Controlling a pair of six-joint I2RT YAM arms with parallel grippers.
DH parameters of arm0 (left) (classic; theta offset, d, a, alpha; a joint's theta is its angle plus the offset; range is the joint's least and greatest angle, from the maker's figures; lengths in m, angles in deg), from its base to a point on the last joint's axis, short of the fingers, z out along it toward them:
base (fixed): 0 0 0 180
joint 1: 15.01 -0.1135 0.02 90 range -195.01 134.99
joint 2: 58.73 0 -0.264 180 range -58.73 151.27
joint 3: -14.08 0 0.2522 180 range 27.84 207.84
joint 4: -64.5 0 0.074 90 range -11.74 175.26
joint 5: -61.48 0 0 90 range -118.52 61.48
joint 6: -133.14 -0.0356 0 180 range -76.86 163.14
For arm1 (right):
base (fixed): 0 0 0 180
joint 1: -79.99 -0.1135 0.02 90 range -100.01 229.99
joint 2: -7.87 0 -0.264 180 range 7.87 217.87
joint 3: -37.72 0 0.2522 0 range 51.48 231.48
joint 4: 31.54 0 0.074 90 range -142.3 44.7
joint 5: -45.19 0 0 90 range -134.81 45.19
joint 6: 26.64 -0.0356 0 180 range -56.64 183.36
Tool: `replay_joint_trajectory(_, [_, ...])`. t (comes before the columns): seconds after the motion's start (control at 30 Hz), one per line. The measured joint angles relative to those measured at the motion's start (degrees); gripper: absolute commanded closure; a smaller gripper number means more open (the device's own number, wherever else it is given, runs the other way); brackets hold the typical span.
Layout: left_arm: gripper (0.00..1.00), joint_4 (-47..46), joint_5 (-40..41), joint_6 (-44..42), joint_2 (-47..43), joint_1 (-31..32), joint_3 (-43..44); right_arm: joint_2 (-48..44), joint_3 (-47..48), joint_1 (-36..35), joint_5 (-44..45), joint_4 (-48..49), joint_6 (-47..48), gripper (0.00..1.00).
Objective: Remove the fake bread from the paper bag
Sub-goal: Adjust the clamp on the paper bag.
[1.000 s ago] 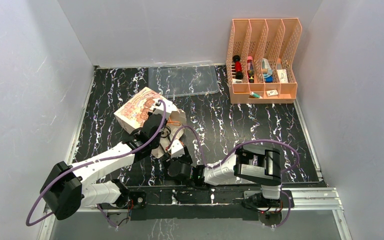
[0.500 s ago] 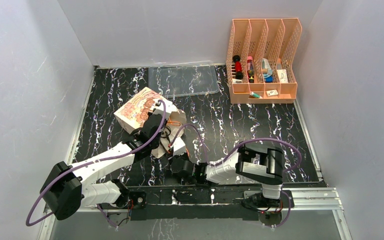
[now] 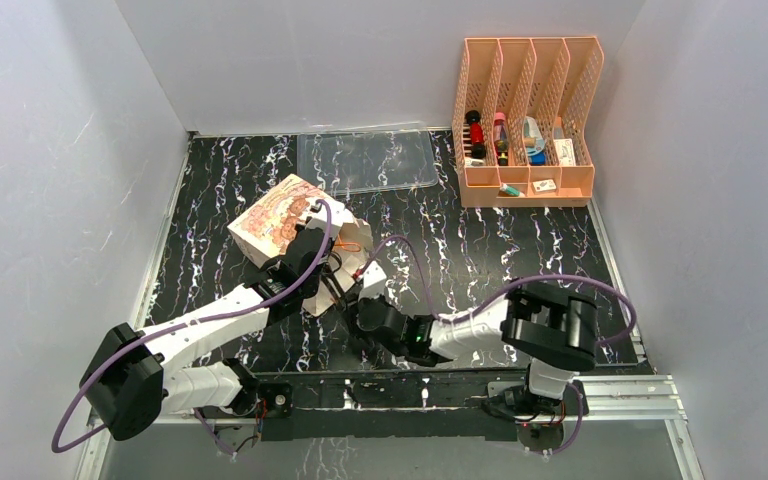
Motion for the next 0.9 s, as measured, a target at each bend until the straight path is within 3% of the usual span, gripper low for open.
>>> replay_joint_trajectory(0.3, [1.00,-0.02,0.11,0.00,0.00,0.00,0.00,-6.73,-1.97,6.56,-8.87,-0.04,-8.76,0.75])
replay_joint_trajectory(0.63, [1.00,-0.02,0.11,0.00,0.00,0.00,0.00,-6.58,-3.87,15.58,-25.35,-0.24,-24.87,0.67])
replay_joint_trajectory(0.9, [1.00,0.00,-0.11,0.02,0.00,0.00,0.00,-4.37,-3.87,17.92,-29.03,2.27,-29.20,0.61])
